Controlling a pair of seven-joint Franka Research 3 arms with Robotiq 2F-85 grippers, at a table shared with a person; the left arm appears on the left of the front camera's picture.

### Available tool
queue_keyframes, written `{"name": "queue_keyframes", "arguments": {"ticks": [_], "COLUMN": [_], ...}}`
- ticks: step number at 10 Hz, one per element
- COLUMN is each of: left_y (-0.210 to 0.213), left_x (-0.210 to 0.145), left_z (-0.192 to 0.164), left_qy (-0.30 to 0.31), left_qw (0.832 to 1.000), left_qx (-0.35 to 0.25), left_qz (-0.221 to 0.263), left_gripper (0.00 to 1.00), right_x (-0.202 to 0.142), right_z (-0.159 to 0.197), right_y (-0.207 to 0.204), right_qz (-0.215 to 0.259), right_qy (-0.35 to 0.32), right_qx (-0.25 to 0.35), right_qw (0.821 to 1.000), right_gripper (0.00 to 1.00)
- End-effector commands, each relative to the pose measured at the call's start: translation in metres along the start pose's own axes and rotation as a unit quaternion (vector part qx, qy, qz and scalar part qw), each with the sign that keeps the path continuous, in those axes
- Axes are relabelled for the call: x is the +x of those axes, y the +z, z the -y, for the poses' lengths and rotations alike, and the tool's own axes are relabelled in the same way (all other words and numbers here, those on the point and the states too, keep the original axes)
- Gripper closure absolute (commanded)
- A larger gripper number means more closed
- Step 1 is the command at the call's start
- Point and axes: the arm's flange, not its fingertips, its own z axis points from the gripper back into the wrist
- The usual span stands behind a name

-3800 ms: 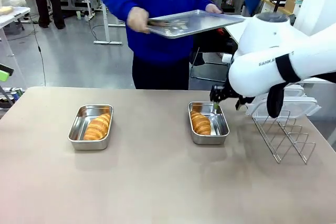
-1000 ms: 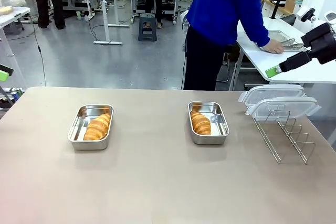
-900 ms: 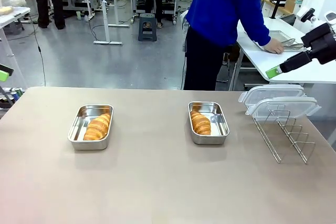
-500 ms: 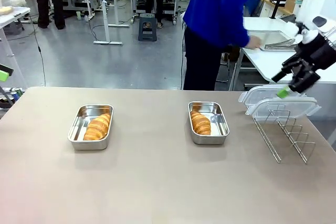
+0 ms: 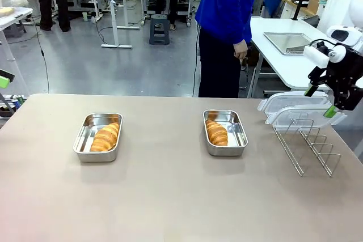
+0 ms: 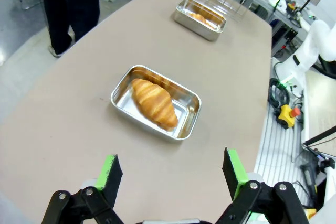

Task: Place the bread in airtight containers.
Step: Pick up one Airtight Container lid and hand it to the human.

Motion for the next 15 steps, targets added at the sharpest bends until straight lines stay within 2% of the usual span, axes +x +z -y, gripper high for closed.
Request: {"name": "queue_keyframes", "arguments": {"ticks": [1, 2, 4, 7, 11, 12, 13, 14, 15], "left_y": [0.002, 0.002, 0.002, 0.002, 0.002, 0.002, 0.002, 0.002, 0.002], "left_x": [0.0, 0.0, 0.0, 0.0, 0.0, 0.0, 0.0, 0.0, 0.0], "left_z": [0.002, 0.002, 0.002, 0.002, 0.002, 0.002, 0.002, 0.002, 0.002], "left_qy": [-0.009, -0.009, -0.009, -0.009, -0.009, -0.009, -0.009, -0.009, -0.009], "left_qw": [1.0, 1.0, 1.0, 1.0, 1.0, 1.0, 1.0, 1.0, 1.0], "left_qx": [-0.005, -0.005, -0.005, -0.005, -0.005, -0.005, -0.005, -0.005, -0.005], "left_qz": [0.0, 0.0, 0.0, 0.0, 0.0, 0.0, 0.0, 0.0, 0.0], "left_gripper": [0.0, 0.0, 0.0, 0.0, 0.0, 0.0, 0.0, 0.0, 0.0], "right_x": [-0.004, 0.0, -0.009, -0.008, -0.011, -0.01, -0.008, -0.007, -0.006], "right_z": [-0.001, 0.0, 0.003, 0.008, 0.006, 0.003, 0.001, 0.0, -0.001], "right_y": [0.005, 0.0, -0.014, -0.035, -0.048, -0.048, -0.046, -0.044, -0.042], "right_qz": [0.006, 0.0, -0.007, -0.037, -0.047, -0.06, -0.065, -0.071, -0.074], "right_qy": [-0.013, 0.0, -0.052, -0.05, -0.037, -0.031, -0.031, -0.03, -0.028], "right_qx": [-0.006, 0.0, -0.058, -0.085, -0.098, -0.104, -0.103, -0.11, -0.114], "right_qw": [1.0, 1.0, 0.997, 0.994, 0.993, 0.992, 0.992, 0.991, 0.99], "right_gripper": [0.0, 0.0, 0.0, 0.0, 0.0, 0.58, 0.59, 1.0, 1.0]}}
